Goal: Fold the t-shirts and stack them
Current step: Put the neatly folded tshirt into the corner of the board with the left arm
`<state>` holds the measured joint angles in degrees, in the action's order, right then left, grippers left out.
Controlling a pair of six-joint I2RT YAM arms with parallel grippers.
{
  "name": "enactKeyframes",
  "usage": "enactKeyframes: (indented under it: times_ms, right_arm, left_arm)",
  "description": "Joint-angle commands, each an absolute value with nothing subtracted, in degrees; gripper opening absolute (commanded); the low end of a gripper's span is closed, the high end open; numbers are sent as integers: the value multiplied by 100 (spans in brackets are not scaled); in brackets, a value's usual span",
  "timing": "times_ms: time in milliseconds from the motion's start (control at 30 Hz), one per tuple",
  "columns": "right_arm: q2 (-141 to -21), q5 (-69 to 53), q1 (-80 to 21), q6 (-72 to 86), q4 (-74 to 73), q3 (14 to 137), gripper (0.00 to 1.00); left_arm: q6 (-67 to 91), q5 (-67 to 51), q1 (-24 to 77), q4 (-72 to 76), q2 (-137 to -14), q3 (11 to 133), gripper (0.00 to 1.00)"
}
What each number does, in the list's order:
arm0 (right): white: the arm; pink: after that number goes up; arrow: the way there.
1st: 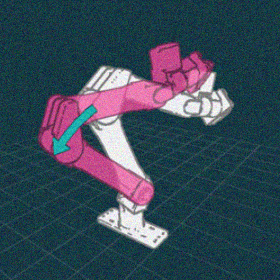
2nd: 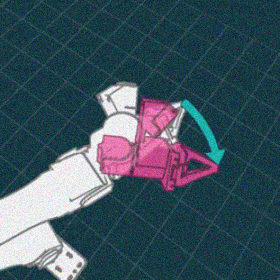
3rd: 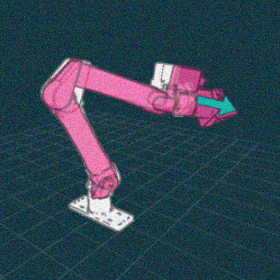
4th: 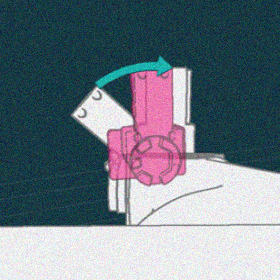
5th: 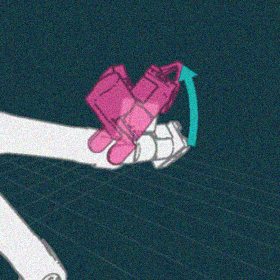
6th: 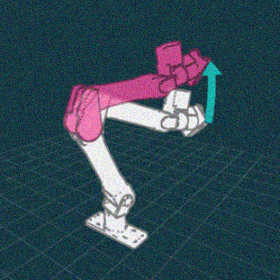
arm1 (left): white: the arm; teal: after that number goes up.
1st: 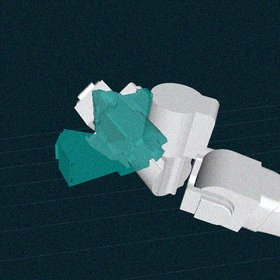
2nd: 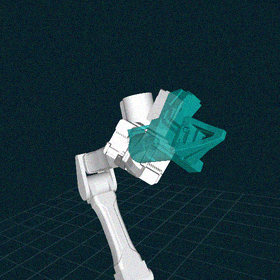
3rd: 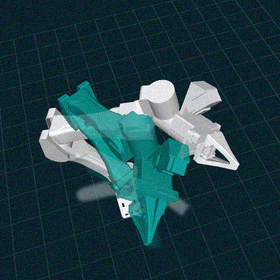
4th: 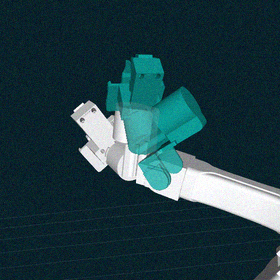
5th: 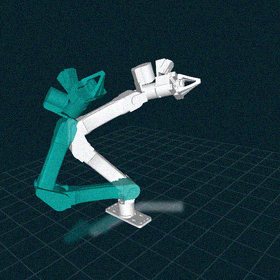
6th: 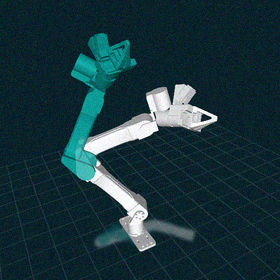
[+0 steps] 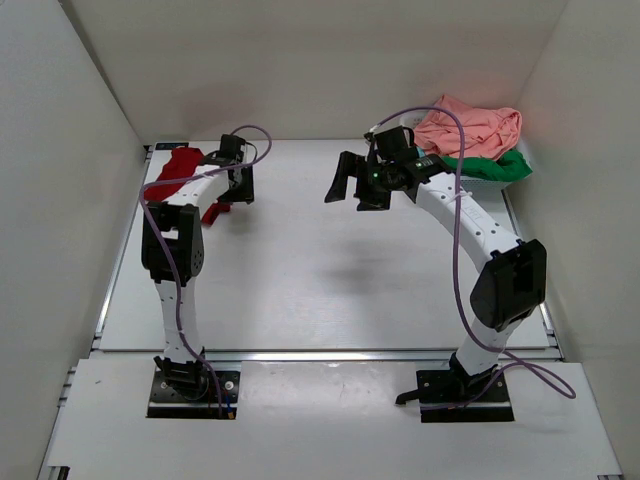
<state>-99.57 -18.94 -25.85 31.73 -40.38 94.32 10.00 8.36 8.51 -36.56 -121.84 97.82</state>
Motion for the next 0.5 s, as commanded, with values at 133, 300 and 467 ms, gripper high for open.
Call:
enactKeyframes:
  times_ms: [133, 300, 467]
  right_arm:
    - [-9449, -1977, -2514, 3287, -3779, 9115, 99]
    - [-9439, -2021, -2382, 3305, -3762, 9044, 99]
    - [-9501, -2074, -2382, 3243, -3858, 9202, 99]
  left_arm:
    - [598, 2241, 984, -3288, -11927, 9546, 61]
    - [134, 2207, 1020, -2839, -11646, 9238, 98]
    - [27, 2276, 958, -2944, -12005, 9554, 99]
